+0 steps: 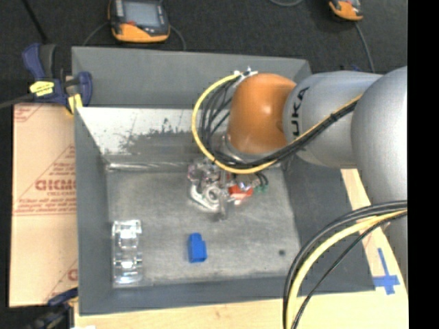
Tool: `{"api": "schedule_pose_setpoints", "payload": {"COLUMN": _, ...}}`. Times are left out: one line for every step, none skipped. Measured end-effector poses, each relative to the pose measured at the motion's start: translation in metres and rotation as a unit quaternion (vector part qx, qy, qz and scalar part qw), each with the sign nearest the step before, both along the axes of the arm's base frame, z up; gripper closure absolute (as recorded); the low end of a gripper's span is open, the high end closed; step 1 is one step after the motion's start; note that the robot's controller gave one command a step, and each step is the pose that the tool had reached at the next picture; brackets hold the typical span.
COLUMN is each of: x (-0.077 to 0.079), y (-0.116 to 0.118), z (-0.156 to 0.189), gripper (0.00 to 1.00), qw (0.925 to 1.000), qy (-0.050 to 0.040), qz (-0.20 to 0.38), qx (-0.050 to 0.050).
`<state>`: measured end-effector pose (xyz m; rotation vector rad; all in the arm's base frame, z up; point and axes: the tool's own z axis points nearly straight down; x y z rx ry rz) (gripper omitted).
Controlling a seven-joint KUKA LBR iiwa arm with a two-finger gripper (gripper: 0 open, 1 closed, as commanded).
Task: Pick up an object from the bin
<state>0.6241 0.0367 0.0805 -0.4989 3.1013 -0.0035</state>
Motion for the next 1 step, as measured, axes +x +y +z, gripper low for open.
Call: {"api": "schedule_pose_setpoints", "payload": {"x": -0.0010, "y": 0.0025, "z": -0.0008, "gripper": 1.00, "qw": 1.0000, "qy": 0.0015, "qz": -0.001, "qx": 0.002}}
